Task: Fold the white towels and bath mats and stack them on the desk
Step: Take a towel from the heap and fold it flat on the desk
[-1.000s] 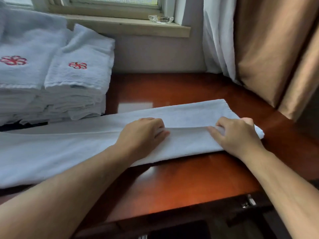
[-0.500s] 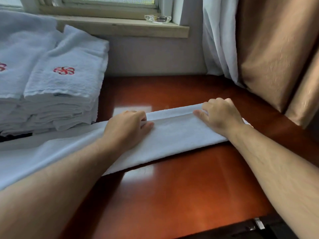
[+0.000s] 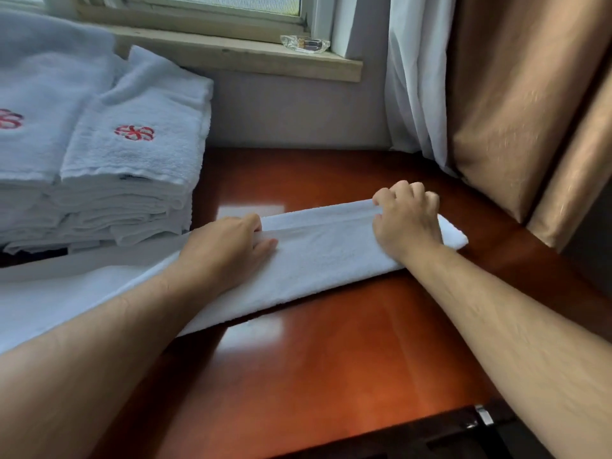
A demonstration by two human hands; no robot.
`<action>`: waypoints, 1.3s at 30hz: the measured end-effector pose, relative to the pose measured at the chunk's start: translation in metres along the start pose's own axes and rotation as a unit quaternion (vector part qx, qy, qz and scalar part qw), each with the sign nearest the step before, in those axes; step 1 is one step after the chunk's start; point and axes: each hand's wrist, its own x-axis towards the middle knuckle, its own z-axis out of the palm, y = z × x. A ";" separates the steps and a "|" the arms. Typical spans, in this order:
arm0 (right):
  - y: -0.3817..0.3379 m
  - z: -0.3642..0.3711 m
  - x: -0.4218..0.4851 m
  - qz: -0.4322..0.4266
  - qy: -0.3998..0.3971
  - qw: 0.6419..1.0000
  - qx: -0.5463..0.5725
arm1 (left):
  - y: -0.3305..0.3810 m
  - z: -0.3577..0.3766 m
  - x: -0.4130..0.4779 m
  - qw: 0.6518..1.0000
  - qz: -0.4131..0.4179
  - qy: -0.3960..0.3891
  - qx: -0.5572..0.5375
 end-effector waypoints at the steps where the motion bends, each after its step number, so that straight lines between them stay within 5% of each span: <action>1: -0.017 -0.005 -0.006 -0.006 -0.029 0.999 0.040 | -0.007 -0.003 -0.005 1.000 -0.004 -0.004 0.000; 5: -0.088 -0.023 -0.027 -0.061 -0.133 0.972 0.186 | -0.049 -0.020 -0.037 0.999 -0.036 -0.019 -0.004; 11: -0.181 -0.052 -0.039 -0.197 -0.147 0.924 0.295 | -0.138 -0.063 -0.101 0.993 -0.105 -0.027 0.040; 17: -0.268 -0.067 -0.049 -0.321 -0.111 0.897 0.283 | -0.209 -0.108 -0.151 0.985 -0.167 -0.011 0.043; 31: -0.317 -0.068 -0.048 -0.300 -0.138 0.885 0.329 | -0.214 -0.092 -0.187 0.953 -0.280 0.099 0.063; 39: -0.320 -0.057 -0.053 -0.269 -0.129 0.890 0.345 | -0.208 -0.095 -0.198 0.918 -0.390 0.057 0.027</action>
